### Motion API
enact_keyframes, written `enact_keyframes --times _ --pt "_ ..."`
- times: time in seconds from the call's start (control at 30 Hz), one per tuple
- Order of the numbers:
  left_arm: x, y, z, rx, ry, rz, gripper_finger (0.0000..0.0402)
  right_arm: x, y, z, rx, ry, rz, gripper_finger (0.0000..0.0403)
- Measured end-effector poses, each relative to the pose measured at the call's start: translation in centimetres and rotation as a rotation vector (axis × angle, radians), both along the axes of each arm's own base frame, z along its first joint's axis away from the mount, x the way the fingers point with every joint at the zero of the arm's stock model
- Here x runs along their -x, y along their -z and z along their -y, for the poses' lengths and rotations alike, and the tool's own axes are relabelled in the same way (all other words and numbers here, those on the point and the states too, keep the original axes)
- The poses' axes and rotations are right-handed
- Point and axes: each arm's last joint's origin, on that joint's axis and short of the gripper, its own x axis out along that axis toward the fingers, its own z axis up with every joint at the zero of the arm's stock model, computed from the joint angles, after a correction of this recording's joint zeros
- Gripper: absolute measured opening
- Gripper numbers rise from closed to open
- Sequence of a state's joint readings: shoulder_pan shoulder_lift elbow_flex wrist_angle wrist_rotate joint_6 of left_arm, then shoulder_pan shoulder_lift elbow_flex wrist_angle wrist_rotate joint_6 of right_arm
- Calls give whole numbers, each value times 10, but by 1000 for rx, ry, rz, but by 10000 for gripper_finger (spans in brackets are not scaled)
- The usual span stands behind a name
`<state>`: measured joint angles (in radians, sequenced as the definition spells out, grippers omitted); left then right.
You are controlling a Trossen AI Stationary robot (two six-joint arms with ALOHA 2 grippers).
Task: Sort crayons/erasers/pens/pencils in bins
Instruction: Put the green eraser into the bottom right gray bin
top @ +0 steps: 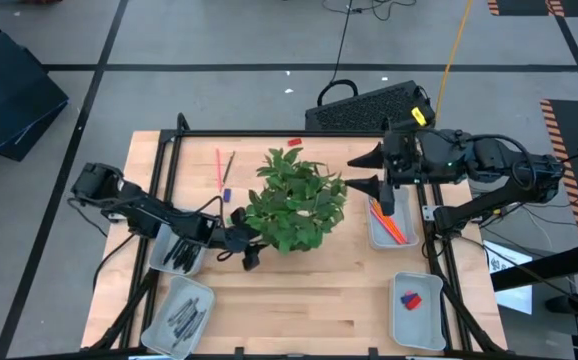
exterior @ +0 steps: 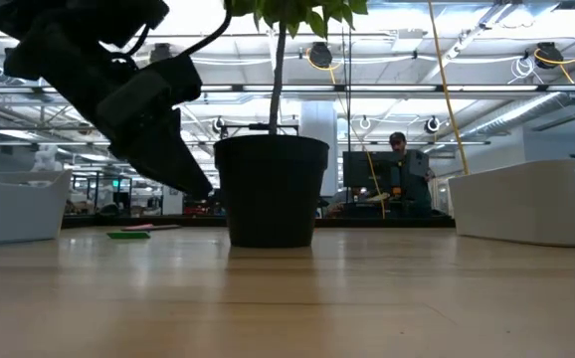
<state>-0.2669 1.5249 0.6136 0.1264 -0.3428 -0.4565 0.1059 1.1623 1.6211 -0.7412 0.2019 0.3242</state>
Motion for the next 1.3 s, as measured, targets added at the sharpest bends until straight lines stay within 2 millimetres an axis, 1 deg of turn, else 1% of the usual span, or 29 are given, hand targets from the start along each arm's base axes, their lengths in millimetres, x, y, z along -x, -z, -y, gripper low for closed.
enact_keyframes --times 0.1,0.2,0.3,0.4,0.5,0.57,0.67,0.73,0.8,0.9,1.13,1.3 --pt "5 -4 -1 40 -18 -21 218 1 3 2 32 54 -37 233" --pt "16 -13 -3 83 -60 -53 218 3 8 2 49 53 -91 236" --pt "28 -29 -10 124 -114 -66 218 5 11 3 64 49 -129 239" --pt "42 -42 -21 129 -152 -113 218 5 12 3 80 42 -142 239" --pt "48 -45 -35 110 -71 -183 218 5 12 3 112 28 -146 236" --pt "48 -45 -45 123 -13 -209 218 5 11 3 117 26 -140 234" --pt "49 -43 -62 175 38 -251 218 4 11 4 94 41 -131 234" --pt "48 -41 -72 155 44 -264 218 4 12 4 74 50 -136 235" --pt "50 -36 -78 103 70 -315 218 5 13 4 69 48 -146 237" --pt "48 -30 -82 47 86 -353 218 9 17 0 75 25 -203 237" --pt "47 -9 -86 98 54 -493 218 24 27 -8 73 -18 -339 230" --pt "45 5 -86 87 49 -567 217 26 27 -11 76 -34 -345 228"
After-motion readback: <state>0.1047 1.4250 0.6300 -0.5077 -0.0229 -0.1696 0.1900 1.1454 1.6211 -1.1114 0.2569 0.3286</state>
